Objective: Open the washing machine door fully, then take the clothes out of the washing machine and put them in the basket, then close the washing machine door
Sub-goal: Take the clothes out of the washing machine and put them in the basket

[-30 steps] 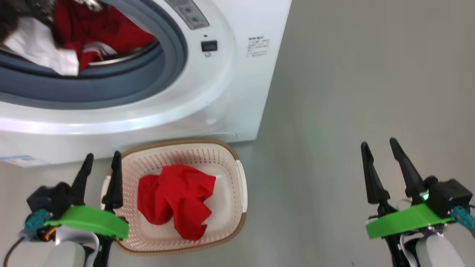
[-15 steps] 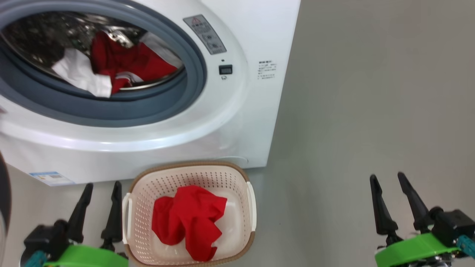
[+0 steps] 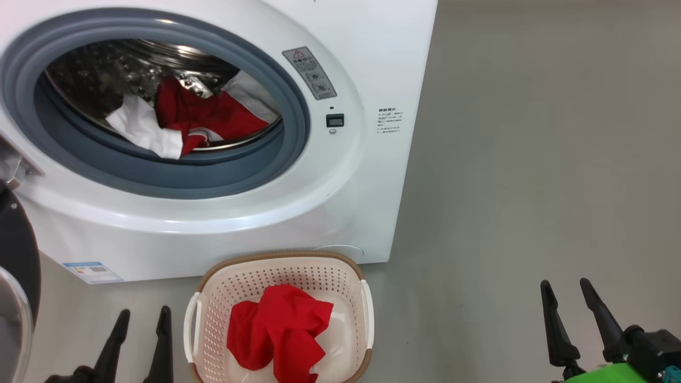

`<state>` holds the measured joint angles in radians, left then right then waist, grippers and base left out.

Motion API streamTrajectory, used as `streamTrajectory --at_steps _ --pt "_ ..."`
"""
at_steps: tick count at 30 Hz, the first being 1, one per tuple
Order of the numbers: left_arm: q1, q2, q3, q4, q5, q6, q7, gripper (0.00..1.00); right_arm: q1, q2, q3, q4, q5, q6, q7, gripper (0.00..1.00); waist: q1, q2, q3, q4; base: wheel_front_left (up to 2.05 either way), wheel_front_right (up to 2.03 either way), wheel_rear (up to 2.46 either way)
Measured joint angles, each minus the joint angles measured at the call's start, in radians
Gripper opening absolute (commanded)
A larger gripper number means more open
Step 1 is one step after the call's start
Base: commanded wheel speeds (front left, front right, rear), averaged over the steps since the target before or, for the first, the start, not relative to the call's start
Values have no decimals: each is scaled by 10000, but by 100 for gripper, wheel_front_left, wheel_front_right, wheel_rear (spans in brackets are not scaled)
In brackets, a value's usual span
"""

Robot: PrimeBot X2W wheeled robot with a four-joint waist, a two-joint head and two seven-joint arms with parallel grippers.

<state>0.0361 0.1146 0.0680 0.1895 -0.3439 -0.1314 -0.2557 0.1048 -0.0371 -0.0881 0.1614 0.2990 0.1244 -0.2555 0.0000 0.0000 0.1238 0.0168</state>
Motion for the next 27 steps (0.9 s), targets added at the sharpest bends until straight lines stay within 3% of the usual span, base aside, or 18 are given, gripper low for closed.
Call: streamTrajectory --at_steps 16,22,27 --pt "-56 -44 -31 -81 13 0 0 100 84 6 13 -25 2 0 0 100 0 0 327 -21 0 0 0" --pt "-1361 15 -186 550 270 0 0 100 -451 4 58 -84 17 0 0 100 0 0 760 -62 0 0 0" --pt "-3521 259 -330 2082 431 0 0 100 -1181 -4 249 -125 105 0 0 100 0 0 1404 -163 0 0 0"
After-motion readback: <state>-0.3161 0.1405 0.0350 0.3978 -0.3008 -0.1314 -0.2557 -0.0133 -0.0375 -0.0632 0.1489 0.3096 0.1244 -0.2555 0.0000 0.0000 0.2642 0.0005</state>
